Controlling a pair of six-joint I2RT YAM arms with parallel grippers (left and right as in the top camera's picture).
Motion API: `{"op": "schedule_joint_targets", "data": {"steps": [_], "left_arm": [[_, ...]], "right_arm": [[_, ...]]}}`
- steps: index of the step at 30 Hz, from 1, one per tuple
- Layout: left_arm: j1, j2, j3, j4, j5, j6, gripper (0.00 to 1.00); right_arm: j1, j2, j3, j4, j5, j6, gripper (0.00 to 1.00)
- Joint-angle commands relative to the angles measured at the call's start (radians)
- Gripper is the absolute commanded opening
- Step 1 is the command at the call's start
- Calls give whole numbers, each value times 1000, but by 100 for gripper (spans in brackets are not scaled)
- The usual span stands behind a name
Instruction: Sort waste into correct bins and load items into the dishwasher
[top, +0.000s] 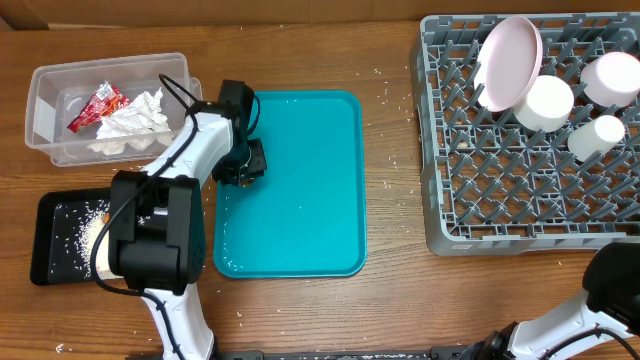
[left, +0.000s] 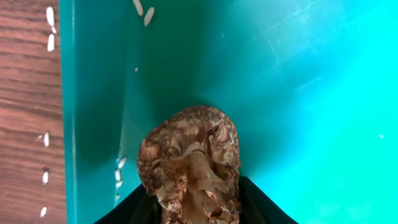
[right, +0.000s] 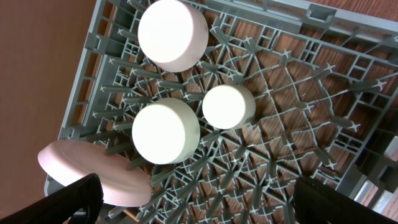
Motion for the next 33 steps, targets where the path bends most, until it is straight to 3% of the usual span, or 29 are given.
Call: {"op": "schedule_joint_targets", "data": {"steps": [1,4,10,20,27,33], "left_arm": [[-6,11,105,-54,8,-15,40],[1,11,214,-175,-50,-86,41],[43,11,388,-370,-81,-116,41],[267,11,646,-633,-89,-138,40],[422,9,677,-748,-58,-138,35],[507,7,677,-783,-77,-150,38]], "right_arm": [[2,-5,3,2,-6,4,100],[2,-5,3,2,-6,4,100],[2,-5,3,2,-6,4,100],[2,-5,3,2,-6,4,100],[2,-5,3,2,-6,4,100],[2,-5,3,2,-6,4,100]]}}
